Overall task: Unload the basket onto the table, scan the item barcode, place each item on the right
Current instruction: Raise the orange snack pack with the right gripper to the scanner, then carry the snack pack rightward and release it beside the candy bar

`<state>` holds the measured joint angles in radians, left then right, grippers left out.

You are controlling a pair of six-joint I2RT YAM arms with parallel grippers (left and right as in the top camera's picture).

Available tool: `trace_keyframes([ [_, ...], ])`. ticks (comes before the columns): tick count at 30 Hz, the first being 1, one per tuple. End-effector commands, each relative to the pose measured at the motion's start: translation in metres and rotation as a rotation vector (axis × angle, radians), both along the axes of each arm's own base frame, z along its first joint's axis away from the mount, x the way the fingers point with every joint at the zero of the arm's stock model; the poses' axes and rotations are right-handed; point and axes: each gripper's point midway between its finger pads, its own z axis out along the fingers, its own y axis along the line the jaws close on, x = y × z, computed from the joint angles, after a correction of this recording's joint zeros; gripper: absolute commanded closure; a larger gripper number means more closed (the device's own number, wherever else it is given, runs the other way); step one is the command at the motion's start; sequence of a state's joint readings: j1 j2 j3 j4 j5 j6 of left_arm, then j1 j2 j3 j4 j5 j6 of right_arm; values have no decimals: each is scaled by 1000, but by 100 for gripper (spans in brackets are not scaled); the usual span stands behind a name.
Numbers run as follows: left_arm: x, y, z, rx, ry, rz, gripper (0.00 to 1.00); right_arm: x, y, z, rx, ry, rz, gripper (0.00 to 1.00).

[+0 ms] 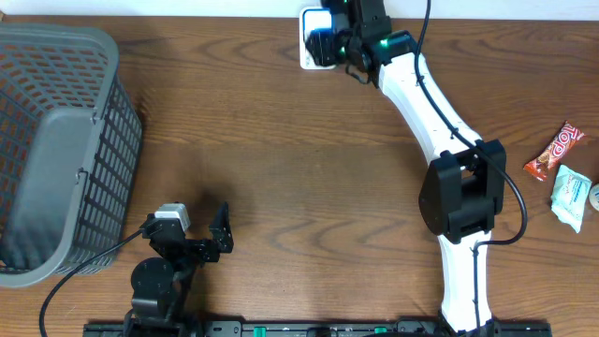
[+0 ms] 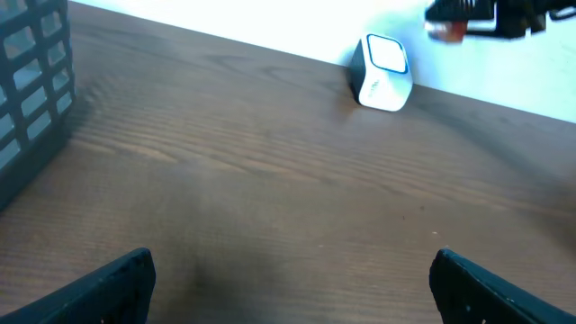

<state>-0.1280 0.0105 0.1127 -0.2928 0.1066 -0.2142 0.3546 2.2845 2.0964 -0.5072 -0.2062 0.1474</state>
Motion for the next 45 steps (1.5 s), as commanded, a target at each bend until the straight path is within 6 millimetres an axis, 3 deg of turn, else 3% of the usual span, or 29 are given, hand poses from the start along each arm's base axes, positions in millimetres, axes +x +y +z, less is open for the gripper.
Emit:
trace_keyframes([
  [1, -2, -1, -12, -8, 38, -8, 2, 25, -9, -4, -40, -85, -75, 46],
  [5, -2, -1, -12, -8, 38, -8, 2, 48, -3, -5, -11, -187, -87, 48],
  [12, -2, -1, -12, -8, 38, -8, 2, 79, -8, -32, -85, -322, -119, 49],
  [17, -2, -1, -12, -8, 38, -8, 2, 82, -8, -45, -91, -320, -121, 50],
  [24, -2, -1, -12, -8, 38, -8, 2, 82, -15, -47, -117, -308, -151, 51],
  [27, -2, -1, -12, -8, 38, -8, 2, 77, -18, -41, -133, -272, -148, 53],
  [30, -2, -1, -12, -8, 38, -8, 2, 65, -30, -22, -170, -227, -167, 55],
  [32, -2, -1, -12, -8, 38, -8, 2, 55, -49, -6, -218, -195, -211, 54],
  [34, -2, -1, -12, -8, 38, -8, 2, 38, -81, 11, -293, -137, -279, 54],
  [37, -2, -1, -12, -8, 38, -8, 2, -5, -135, 29, -403, 8, -388, 55],
  [38, -2, -1, -12, -8, 38, -8, 2, -30, -163, 35, -452, 88, -434, 55],
  [43, -2, -1, -12, -8, 38, -8, 2, -90, -251, 25, -560, 354, -523, 54],
  [45, -2, -1, -12, -8, 38, -8, 2, -119, -316, 4, -552, 524, -665, 54],
])
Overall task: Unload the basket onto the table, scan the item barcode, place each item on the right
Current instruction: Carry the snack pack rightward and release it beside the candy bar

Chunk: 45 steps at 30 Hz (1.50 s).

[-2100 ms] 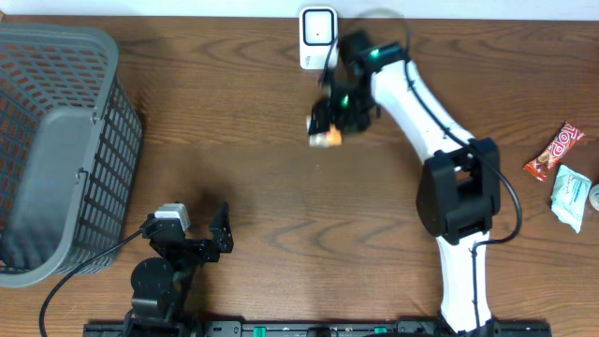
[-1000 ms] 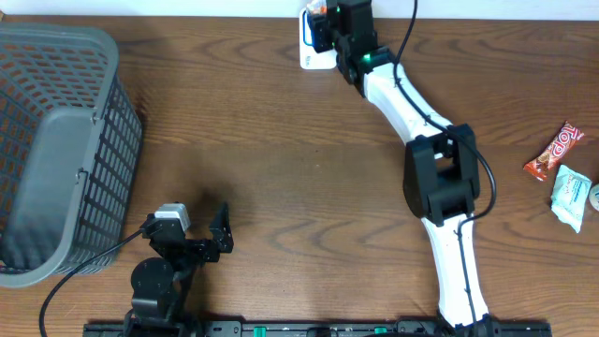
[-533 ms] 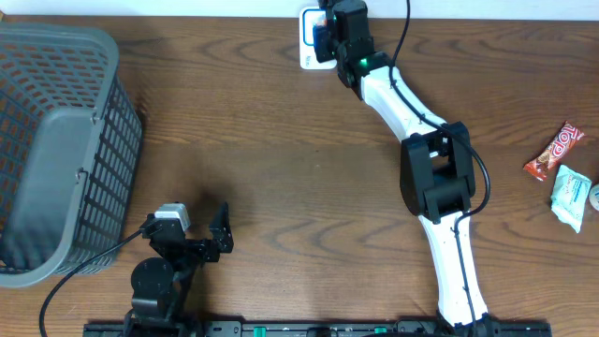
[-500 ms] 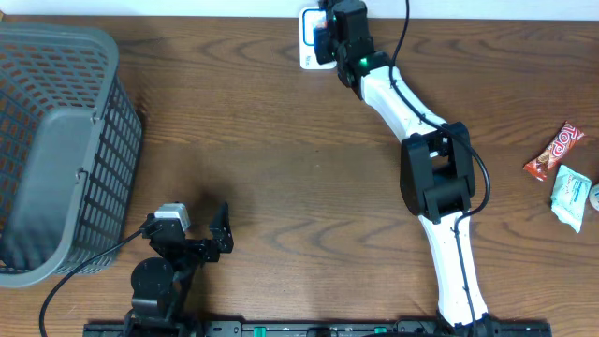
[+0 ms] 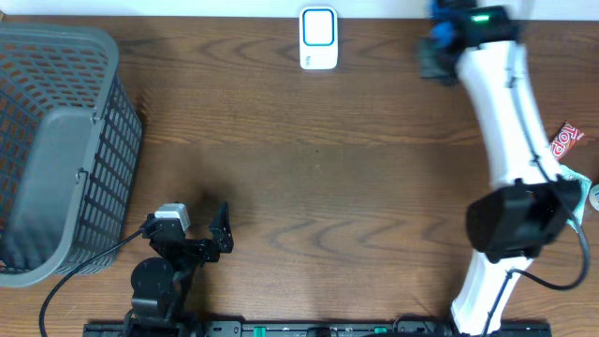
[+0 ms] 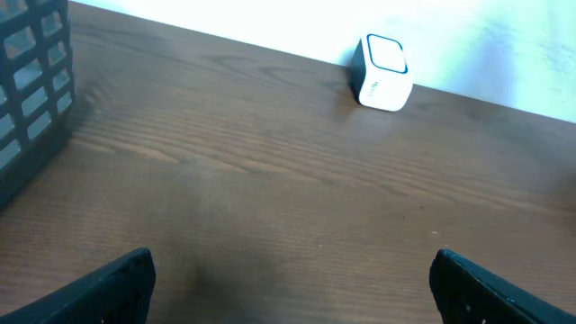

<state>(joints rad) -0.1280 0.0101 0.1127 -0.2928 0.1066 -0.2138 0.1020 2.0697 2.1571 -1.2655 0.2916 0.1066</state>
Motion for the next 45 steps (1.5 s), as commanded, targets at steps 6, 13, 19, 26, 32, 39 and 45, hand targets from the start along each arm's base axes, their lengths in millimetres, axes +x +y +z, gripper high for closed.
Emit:
trace_keyframes([
  [6, -2, -1, -12, -8, 38, -8, 2, -49, -142, -79, 37, 235, -418, 59],
  [13, -2, -1, -12, -8, 38, -7, 2, -78, -185, -143, 97, 314, -537, 55],
  [19, -2, -1, -12, -8, 38, -7, 2, -93, -200, -157, 103, 339, -562, 1],
  [26, -2, -1, -12, -8, 38, -7, 2, -73, -179, -82, 142, 154, -505, 1],
  [32, -2, -1, -12, -8, 38, -7, 2, -80, -133, 14, 218, -54, -394, 1],
  [39, -2, -1, -12, -8, 38, -7, 2, -133, -86, 110, 208, -242, -286, 1],
  [45, -2, -1, -12, -8, 38, -8, 2, -205, -69, 160, 202, -349, -267, 1],
])
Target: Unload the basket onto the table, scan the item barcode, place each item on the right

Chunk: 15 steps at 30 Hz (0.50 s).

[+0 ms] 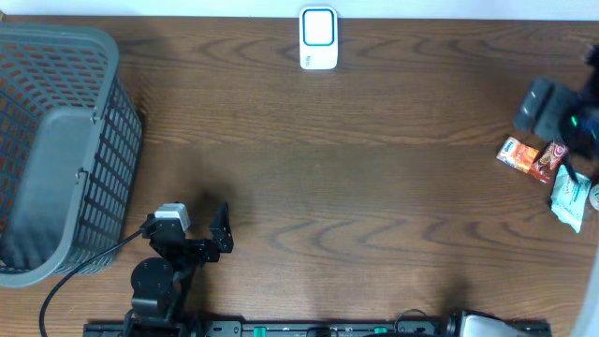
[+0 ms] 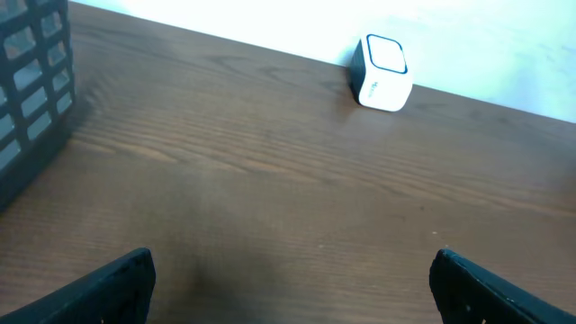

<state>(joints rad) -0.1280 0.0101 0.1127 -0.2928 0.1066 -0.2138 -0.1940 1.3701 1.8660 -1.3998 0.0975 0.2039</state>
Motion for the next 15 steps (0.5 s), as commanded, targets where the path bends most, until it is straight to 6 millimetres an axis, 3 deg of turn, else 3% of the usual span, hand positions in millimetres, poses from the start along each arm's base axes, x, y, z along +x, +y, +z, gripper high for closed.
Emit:
trace_keyframes([
  [1, -2, -1, -12, -8, 38, -7, 2, -36, 8, 21, -10, -54, 4, 1],
  [5, -2, -1, -12, -8, 38, -7, 2, -83, 17, 36, -19, -95, 4, 1],
  [15, -2, -1, -12, -8, 38, -7, 2, -157, 30, 59, -52, -240, 1, 1],
])
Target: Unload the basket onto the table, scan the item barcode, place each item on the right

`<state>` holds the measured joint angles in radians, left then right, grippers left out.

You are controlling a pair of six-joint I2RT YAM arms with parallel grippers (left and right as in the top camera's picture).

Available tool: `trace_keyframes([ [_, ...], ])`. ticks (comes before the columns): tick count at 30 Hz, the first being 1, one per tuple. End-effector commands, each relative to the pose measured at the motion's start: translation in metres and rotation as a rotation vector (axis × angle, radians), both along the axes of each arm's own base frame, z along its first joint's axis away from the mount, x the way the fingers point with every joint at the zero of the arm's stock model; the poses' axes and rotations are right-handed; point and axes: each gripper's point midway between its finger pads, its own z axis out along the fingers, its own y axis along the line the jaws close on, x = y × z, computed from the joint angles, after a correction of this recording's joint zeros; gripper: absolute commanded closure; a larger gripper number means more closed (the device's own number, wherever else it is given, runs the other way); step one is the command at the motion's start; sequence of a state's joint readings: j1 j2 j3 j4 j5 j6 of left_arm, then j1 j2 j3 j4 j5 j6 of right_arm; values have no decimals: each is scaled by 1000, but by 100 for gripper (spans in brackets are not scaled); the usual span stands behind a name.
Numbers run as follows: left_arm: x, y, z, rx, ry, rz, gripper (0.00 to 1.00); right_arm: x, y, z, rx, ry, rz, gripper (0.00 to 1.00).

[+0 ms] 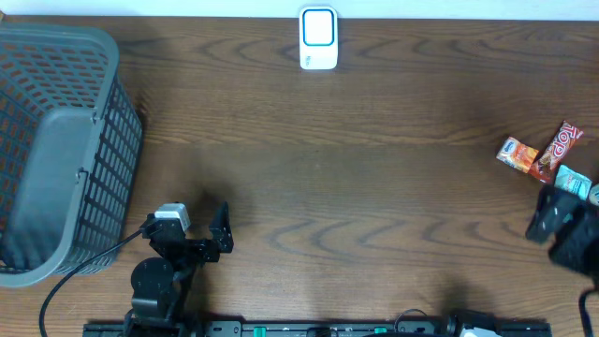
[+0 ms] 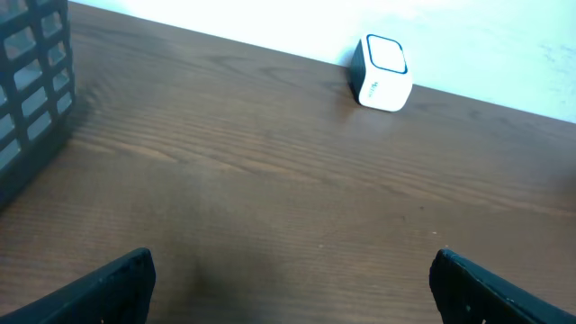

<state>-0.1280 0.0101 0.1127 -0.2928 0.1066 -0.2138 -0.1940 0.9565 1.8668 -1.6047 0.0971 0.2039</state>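
The white barcode scanner with its blue-rimmed window stands at the table's far edge, also seen in the left wrist view as scanner. A small orange-and-blue packet lies at the right beside a red candy bar and a teal-white packet. My right gripper is a blurred dark shape at the right edge, just in front of these items; its jaws are unreadable. My left gripper rests open near the front left, with nothing between its fingers.
A large grey mesh basket fills the left side of the wooden table. The left arm's base sits at the front edge.
My right gripper has moved from behind the snack items to the near side of them, at the right edge. The orange-and-blue packet lies where it was. The left arm is unchanged.
My right gripper was at the scanner with something small in it, and only two snacks lay at the right. Then it was off to the scanner's right. Later the orange-and-blue packet lay by the red bar, gripper behind it. Now the gripper is nearer the front.
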Motion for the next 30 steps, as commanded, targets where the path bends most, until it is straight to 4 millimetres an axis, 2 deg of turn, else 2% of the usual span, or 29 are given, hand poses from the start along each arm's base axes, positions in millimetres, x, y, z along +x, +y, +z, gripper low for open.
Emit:
trace_keyframes([
  [1, -2, -1, -12, -8, 38, -7, 2, -20, 3, 6, -15, -46, -1, 1],
  [9, -2, -1, -12, -8, 38, -7, 2, -64, 14, 6, -114, -113, 85, 1],
  [12, -2, -1, -12, -8, 38, -7, 2, -73, 16, 6, -136, -202, 83, 1],
  [16, -2, -1, -12, -8, 38, -7, 2, -74, 22, 6, -153, -371, 108, 1],
  [21, -2, -1, -12, -8, 38, -7, 2, -58, 37, 2, -169, -609, 190, 1],
  [30, -2, -1, -12, -8, 38, -8, 2, 15, 55, -20, -169, -897, 352, 1],
])
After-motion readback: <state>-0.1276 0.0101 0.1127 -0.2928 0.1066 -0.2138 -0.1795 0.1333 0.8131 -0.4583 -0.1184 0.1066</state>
